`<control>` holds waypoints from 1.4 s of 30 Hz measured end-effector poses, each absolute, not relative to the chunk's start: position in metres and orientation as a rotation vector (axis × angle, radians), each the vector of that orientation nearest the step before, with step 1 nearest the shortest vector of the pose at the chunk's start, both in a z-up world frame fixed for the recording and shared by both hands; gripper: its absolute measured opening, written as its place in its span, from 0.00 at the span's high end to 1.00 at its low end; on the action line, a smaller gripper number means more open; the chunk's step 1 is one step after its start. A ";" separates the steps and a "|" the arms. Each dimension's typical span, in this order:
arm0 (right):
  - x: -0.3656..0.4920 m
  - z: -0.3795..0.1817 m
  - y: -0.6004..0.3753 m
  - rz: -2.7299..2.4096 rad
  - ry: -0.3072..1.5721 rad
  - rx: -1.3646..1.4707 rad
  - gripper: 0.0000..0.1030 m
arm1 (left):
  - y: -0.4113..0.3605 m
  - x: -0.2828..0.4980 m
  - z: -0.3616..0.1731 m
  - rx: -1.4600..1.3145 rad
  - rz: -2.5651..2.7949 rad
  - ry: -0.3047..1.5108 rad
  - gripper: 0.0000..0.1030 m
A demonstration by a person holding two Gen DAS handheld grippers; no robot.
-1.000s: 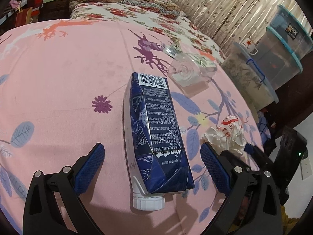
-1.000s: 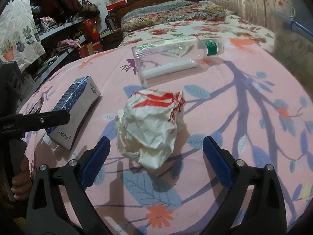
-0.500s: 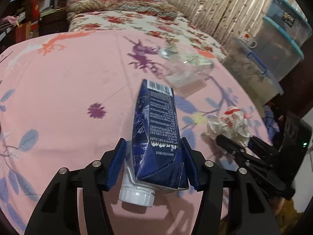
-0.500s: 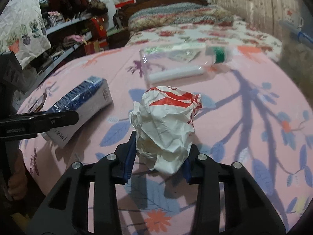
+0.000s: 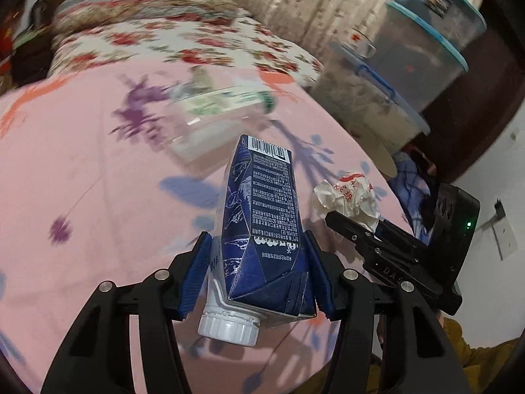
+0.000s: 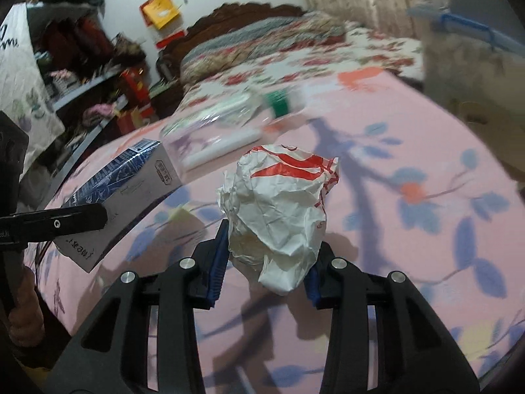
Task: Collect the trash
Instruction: 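Carry carton and paper over the bin and open both tools to drop them, then move both open tools back over the table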
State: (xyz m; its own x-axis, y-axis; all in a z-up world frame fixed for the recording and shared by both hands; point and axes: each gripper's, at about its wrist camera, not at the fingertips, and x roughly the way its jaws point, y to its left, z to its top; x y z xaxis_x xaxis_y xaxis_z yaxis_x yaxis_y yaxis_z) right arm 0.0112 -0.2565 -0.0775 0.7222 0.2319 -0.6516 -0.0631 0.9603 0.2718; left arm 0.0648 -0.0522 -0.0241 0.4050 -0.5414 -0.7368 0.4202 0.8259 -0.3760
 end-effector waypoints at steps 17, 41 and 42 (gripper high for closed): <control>0.034 -0.066 -0.528 -0.226 0.676 0.474 0.59 | -0.376 0.183 -0.004 0.085 -1.041 1.105 0.49; -0.019 -0.074 -0.488 -0.237 0.546 0.653 0.30 | -0.349 0.142 -0.030 0.230 -0.892 0.967 0.26; -0.022 -0.074 -0.477 -0.234 0.546 0.649 0.30 | -0.335 0.133 -0.032 0.242 -0.873 0.958 0.26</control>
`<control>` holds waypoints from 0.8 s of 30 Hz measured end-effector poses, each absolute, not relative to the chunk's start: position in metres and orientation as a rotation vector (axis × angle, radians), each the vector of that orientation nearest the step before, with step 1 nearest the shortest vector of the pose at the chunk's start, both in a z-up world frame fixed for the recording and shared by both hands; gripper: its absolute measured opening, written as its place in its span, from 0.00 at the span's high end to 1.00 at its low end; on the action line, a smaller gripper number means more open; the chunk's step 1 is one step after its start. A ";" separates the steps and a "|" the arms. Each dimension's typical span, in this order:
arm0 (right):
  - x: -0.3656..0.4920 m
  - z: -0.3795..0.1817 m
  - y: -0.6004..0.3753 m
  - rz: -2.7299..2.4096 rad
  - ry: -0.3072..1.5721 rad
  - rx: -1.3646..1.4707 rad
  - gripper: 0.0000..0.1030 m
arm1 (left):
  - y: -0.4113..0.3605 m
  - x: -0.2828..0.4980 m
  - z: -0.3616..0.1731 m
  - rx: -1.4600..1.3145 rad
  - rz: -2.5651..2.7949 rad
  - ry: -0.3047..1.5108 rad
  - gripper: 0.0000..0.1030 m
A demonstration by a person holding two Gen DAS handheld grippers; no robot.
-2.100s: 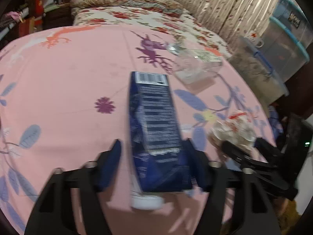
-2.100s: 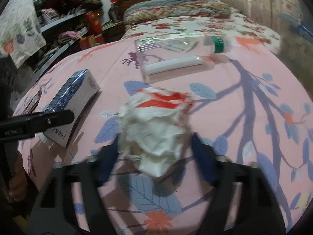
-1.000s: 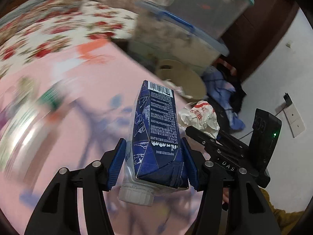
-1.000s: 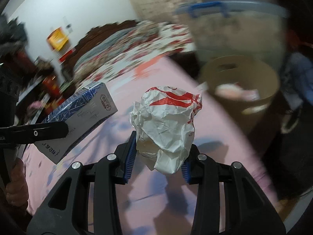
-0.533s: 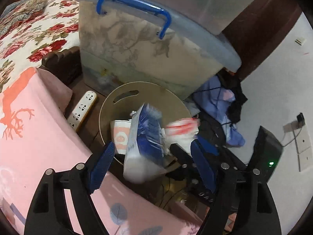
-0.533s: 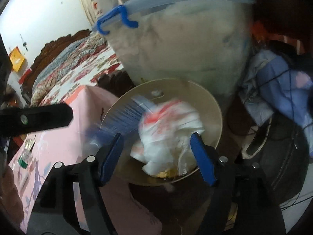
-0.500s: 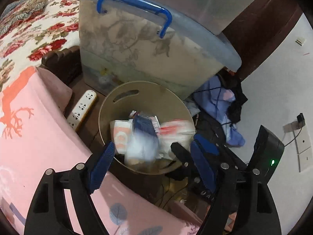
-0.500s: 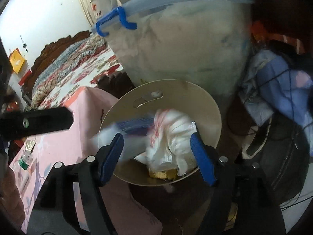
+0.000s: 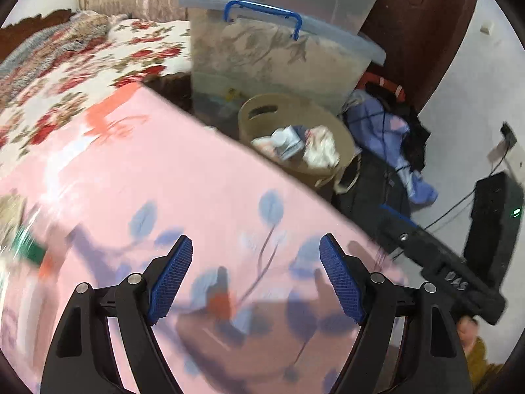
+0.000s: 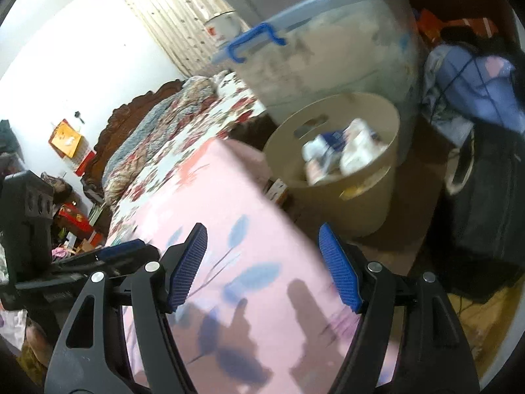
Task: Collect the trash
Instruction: 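Move both open tools back over the table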
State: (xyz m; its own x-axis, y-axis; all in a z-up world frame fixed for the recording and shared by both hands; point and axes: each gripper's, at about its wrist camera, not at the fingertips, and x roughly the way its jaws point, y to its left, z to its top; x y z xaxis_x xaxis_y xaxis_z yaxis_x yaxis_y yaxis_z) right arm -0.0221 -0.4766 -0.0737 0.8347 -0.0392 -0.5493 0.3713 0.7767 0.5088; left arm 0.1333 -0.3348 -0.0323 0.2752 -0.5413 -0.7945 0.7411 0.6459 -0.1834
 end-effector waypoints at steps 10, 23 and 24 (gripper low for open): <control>-0.034 -0.078 -0.392 -0.226 0.599 0.655 0.15 | -0.243 0.097 -0.042 0.226 -0.739 0.958 0.26; -0.039 -0.069 -0.342 -0.212 0.637 0.620 0.13 | -0.175 0.068 -0.040 0.177 -0.664 0.916 0.18; -0.038 -0.069 -0.340 -0.210 0.640 0.618 0.13 | -0.170 0.066 -0.040 0.176 -0.661 0.911 0.18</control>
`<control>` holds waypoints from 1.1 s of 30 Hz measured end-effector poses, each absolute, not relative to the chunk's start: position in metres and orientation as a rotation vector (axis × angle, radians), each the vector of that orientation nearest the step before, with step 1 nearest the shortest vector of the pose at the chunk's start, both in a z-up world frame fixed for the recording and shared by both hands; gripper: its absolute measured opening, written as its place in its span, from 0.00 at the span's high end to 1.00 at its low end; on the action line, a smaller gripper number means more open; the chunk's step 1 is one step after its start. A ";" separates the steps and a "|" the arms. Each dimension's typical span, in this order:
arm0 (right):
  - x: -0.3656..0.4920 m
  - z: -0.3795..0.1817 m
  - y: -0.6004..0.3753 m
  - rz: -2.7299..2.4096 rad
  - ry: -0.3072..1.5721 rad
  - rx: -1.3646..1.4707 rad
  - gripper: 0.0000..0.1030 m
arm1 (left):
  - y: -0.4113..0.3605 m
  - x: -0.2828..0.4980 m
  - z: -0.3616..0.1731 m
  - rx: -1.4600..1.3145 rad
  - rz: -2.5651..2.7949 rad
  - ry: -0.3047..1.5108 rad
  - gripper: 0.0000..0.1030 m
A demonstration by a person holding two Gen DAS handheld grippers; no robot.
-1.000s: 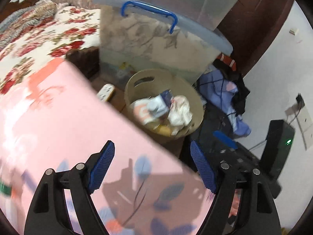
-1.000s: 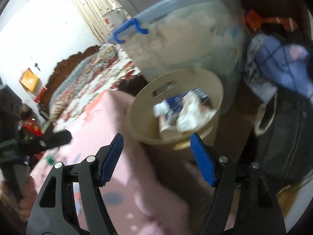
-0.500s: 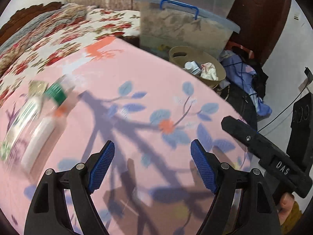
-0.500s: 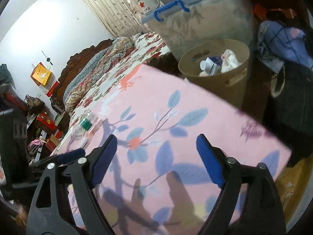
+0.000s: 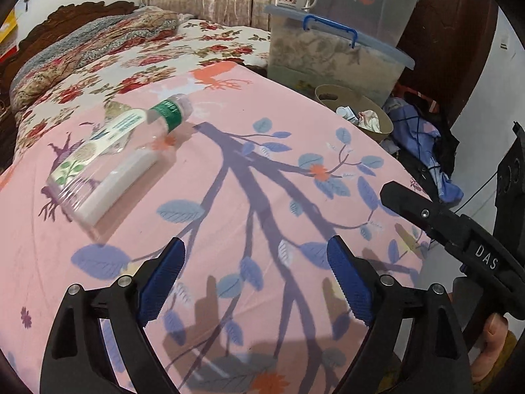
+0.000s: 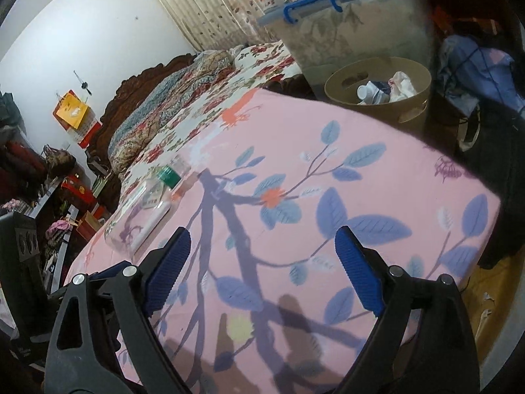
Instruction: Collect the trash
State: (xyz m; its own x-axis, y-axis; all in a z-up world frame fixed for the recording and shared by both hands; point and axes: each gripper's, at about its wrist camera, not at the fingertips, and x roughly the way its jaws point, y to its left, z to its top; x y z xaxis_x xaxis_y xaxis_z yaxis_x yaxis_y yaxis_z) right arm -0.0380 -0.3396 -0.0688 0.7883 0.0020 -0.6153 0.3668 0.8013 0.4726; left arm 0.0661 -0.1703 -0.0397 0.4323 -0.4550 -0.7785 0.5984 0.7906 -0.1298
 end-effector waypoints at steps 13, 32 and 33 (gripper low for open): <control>-0.041 -0.062 -0.321 -0.238 0.632 0.592 0.08 | -0.154 0.061 -0.036 0.154 -0.641 0.888 0.16; -0.037 -0.074 -0.320 -0.248 0.680 0.642 0.07 | -0.149 0.063 -0.040 0.177 -0.589 0.874 0.16; -0.036 -0.075 -0.320 -0.247 0.684 0.646 0.07 | -0.149 0.063 -0.041 0.177 -0.588 0.874 0.16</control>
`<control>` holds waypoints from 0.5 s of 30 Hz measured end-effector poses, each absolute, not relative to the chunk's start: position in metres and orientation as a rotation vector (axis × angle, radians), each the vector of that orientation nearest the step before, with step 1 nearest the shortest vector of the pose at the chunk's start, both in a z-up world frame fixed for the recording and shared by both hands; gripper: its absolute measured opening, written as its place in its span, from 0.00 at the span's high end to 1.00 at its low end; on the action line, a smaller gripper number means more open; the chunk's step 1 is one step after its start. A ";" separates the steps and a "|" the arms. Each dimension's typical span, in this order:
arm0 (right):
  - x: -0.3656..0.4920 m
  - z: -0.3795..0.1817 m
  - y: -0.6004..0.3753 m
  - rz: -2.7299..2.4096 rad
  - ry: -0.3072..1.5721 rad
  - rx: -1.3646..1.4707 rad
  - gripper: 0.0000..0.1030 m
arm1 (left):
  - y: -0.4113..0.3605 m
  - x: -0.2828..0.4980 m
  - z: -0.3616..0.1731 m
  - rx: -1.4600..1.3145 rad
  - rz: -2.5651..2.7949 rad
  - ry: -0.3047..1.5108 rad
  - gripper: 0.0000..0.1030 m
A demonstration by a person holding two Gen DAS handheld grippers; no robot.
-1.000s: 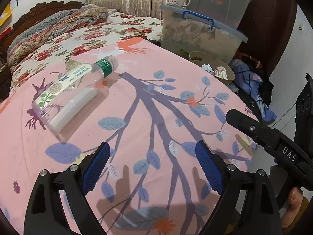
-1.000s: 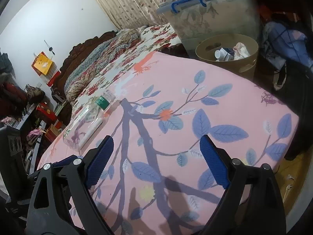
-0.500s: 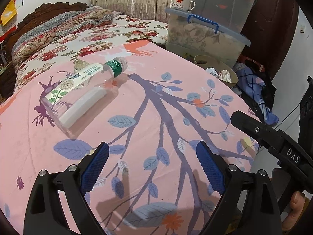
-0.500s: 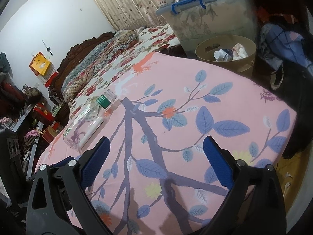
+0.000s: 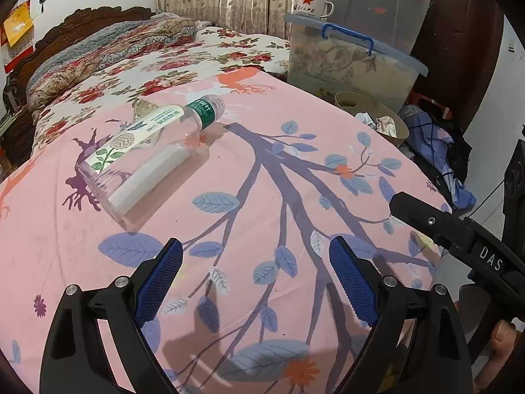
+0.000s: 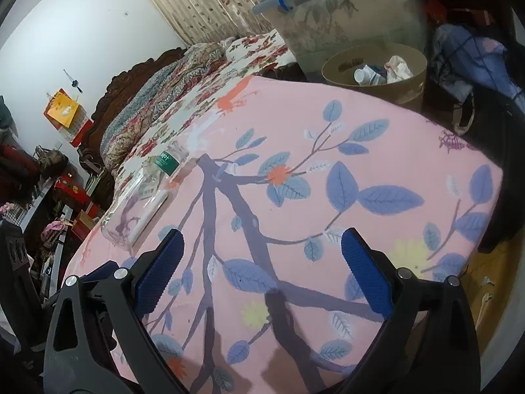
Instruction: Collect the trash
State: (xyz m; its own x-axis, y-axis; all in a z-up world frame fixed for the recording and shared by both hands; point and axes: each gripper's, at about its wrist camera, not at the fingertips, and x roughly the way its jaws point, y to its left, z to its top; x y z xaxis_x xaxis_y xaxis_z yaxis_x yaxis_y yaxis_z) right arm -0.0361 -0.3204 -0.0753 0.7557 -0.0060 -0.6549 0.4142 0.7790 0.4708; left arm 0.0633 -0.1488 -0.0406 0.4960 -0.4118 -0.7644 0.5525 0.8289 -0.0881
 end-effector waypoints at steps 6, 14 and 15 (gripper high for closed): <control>-0.035 -0.078 -0.320 -0.245 0.692 0.649 0.07 | -0.148 0.064 -0.043 0.181 -0.579 0.877 0.16; -0.034 -0.085 -0.317 -0.235 0.711 0.657 0.07 | -0.147 0.063 -0.046 0.183 -0.572 0.884 0.15; -0.033 -0.085 -0.316 -0.234 0.713 0.657 0.07 | -0.147 0.063 -0.046 0.183 -0.571 0.885 0.15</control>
